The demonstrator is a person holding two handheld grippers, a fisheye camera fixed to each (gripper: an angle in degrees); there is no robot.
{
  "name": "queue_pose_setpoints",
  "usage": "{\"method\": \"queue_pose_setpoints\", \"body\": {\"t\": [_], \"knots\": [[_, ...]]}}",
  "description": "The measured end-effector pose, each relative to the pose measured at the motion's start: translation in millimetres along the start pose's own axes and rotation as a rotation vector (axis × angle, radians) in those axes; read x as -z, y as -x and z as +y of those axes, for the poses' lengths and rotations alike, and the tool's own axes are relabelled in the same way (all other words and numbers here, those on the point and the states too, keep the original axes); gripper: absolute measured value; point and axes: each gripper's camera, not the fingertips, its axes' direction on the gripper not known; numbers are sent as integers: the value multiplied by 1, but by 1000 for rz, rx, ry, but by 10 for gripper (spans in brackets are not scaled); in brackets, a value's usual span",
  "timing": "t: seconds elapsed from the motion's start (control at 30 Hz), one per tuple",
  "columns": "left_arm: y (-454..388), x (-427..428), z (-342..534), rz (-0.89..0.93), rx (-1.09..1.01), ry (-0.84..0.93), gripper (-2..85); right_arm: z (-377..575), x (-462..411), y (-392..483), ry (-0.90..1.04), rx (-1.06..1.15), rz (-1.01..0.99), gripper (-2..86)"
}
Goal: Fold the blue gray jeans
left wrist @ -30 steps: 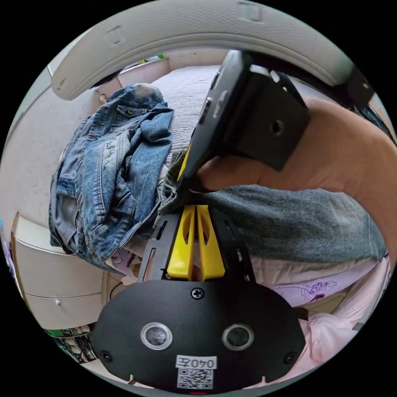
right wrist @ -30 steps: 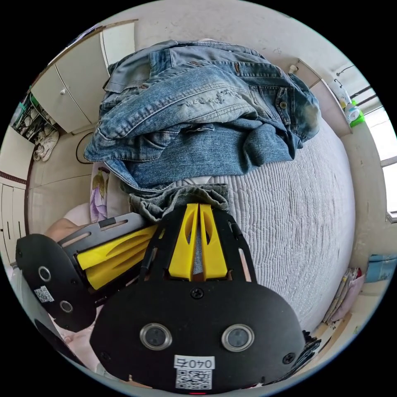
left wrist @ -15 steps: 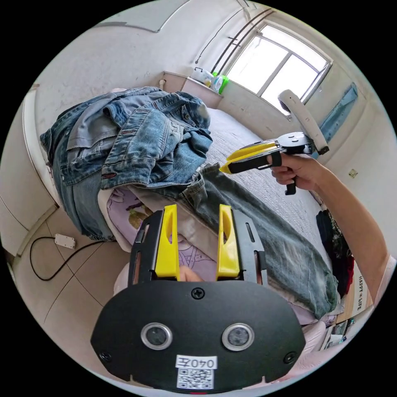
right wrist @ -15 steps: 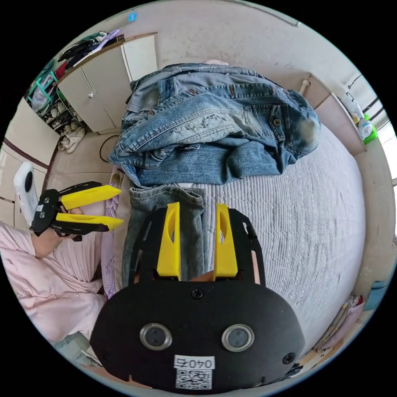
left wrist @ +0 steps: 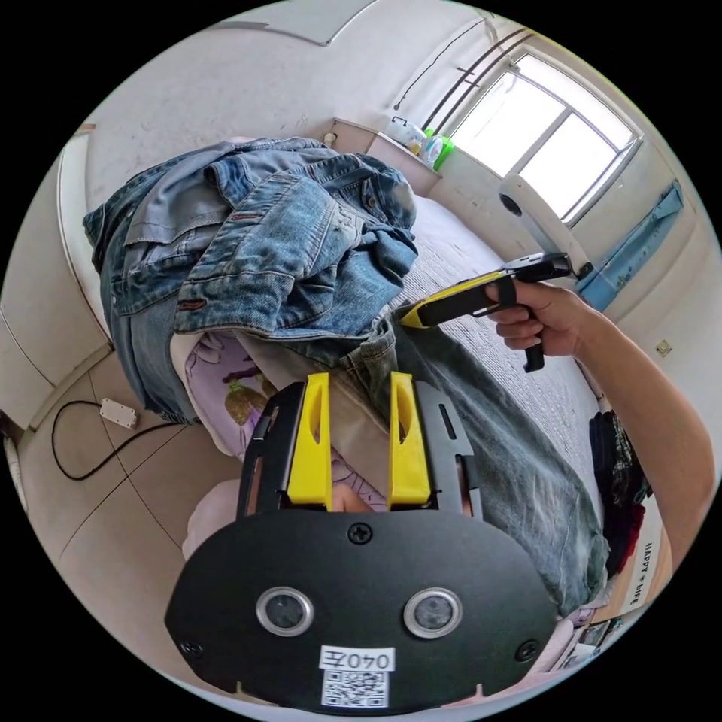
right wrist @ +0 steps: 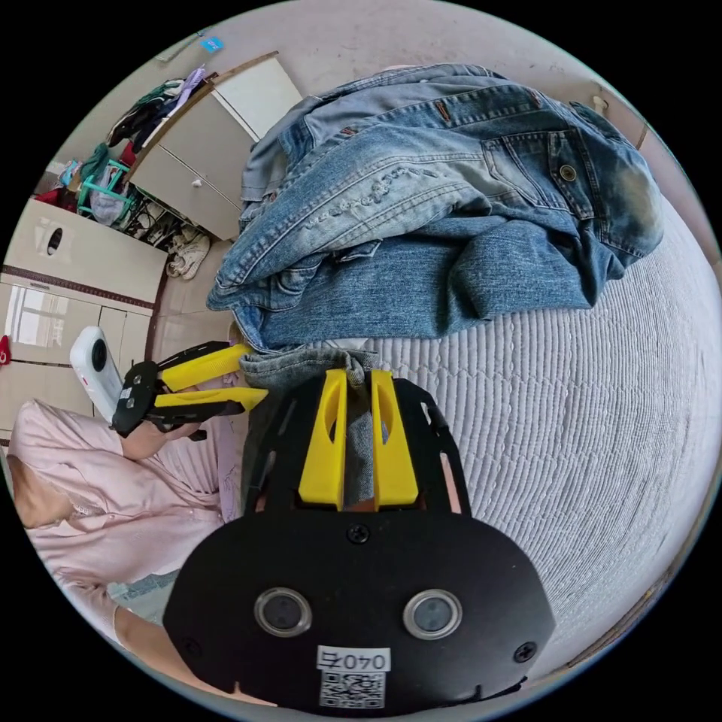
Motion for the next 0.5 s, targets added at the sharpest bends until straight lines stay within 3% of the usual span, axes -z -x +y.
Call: {"method": "queue_pose_setpoints", "body": {"t": [0.5], "knots": [[55,-36,53,82,-44,-32,94,131,75,17,-191,232,-78,27]]}}
